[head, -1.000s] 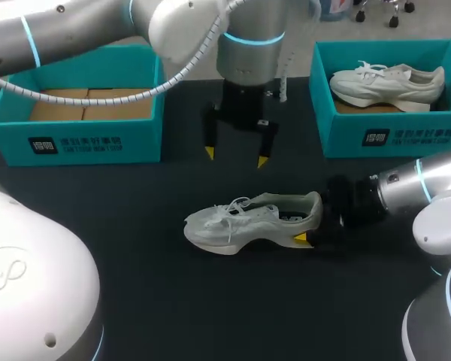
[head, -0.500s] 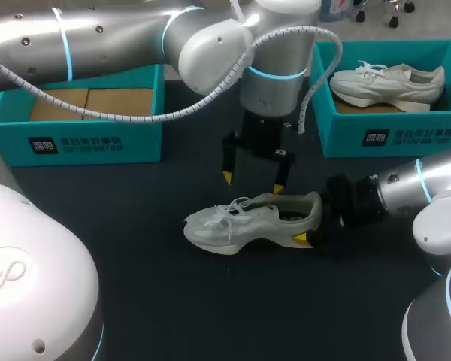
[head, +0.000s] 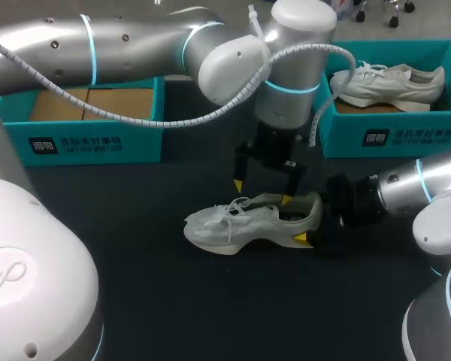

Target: Take the shoe out of the shoebox, open the shoe tongue, remove and reinsert the insole, then place the shoe into the shoebox

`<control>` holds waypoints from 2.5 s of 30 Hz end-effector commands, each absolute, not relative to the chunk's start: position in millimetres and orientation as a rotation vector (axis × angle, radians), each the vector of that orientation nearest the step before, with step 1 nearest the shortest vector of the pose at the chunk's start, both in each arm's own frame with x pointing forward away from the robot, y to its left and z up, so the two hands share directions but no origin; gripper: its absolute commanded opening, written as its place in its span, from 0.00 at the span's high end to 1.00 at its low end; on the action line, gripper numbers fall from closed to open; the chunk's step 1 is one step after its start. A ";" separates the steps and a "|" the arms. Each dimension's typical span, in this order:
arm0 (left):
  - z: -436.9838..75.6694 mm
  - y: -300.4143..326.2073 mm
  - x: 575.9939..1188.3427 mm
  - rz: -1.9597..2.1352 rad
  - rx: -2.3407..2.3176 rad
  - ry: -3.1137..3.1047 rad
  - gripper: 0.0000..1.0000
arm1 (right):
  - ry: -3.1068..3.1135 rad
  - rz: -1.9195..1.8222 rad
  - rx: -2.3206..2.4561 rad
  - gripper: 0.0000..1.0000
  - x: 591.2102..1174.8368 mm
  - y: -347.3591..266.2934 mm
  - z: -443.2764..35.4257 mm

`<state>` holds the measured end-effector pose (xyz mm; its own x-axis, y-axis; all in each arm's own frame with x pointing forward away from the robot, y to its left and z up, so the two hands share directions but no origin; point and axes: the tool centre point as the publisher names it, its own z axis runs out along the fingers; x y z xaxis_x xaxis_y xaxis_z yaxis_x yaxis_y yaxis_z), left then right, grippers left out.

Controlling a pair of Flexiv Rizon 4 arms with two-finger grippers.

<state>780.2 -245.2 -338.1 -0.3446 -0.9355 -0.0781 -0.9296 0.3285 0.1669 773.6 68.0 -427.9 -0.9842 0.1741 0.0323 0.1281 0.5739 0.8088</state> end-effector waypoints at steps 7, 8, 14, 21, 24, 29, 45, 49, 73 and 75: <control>-358.6 -252.1 781.1 -0.365 1.737 -2.559 0.00 | 2.744 1.399 0.265 1.00 773.2 70.9 -435.4; -360.0 -251.7 780.8 -0.382 1.739 -2.560 0.00 | 2.744 1.399 0.265 1.00 773.2 70.9 -435.4; -363.6 -244.1 777.3 -0.448 1.741 -2.582 0.00 | 2.744 1.399 0.265 1.00 773.2 70.9 -435.4; -361.0 -222.4 775.1 -0.506 1.824 -2.539 0.00 | 2.744 1.399 0.265 1.00 773.2 70.9 -435.4; -353.2 -206.7 774.0 -0.527 1.897 -2.494 0.00 | 2.744 1.399 0.265 1.00 773.2 70.9 -435.4; -339.0 -189.7 768.7 -0.524 1.996 -2.430 0.00 | 2.744 1.399 0.265 1.00 773.2 70.9 -435.4; -325.2 -197.2 750.3 -0.347 2.066 -2.176 1.00 | 2.744 1.399 0.265 1.00 773.2 70.9 -435.4; -319.7 -197.2 745.8 -0.287 2.042 -2.130 1.00 | 2.744 1.399 0.265 1.00 773.2 70.9 -435.4; -304.4 -128.0 737.7 -0.190 2.216 -1.936 1.00 | 2.744 1.399 0.265 1.00 773.2 70.9 -435.4; -310.5 -126.6 738.3 -0.200 2.221 -1.930 1.00 | 2.744 1.399 0.265 1.00 773.2 70.9 -435.4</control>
<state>740.1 -133.2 -303.0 0.1270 -0.9911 -0.0401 -0.9638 -0.1329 0.2310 773.4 69.0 -427.8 -0.9843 0.1733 0.0325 0.1277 0.5735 0.8092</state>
